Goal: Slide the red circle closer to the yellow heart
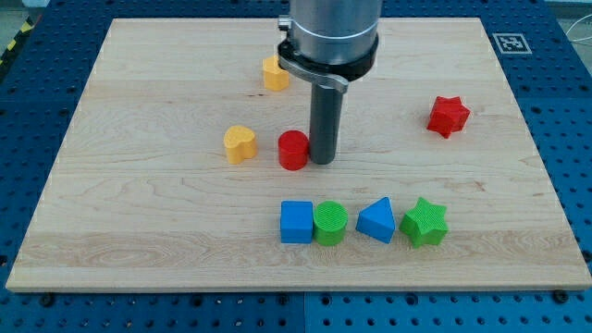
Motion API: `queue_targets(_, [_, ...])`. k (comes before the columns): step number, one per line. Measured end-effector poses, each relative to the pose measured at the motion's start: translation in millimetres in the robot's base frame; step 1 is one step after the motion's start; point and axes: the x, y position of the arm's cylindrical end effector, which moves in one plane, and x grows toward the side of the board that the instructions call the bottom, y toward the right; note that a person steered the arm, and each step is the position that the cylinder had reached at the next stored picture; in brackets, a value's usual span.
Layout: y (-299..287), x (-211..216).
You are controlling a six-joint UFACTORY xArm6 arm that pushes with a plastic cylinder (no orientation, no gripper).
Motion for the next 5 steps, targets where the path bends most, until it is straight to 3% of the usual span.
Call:
queue_targets(3, [-15, -5])
queue_targets(5, [-17, 18])
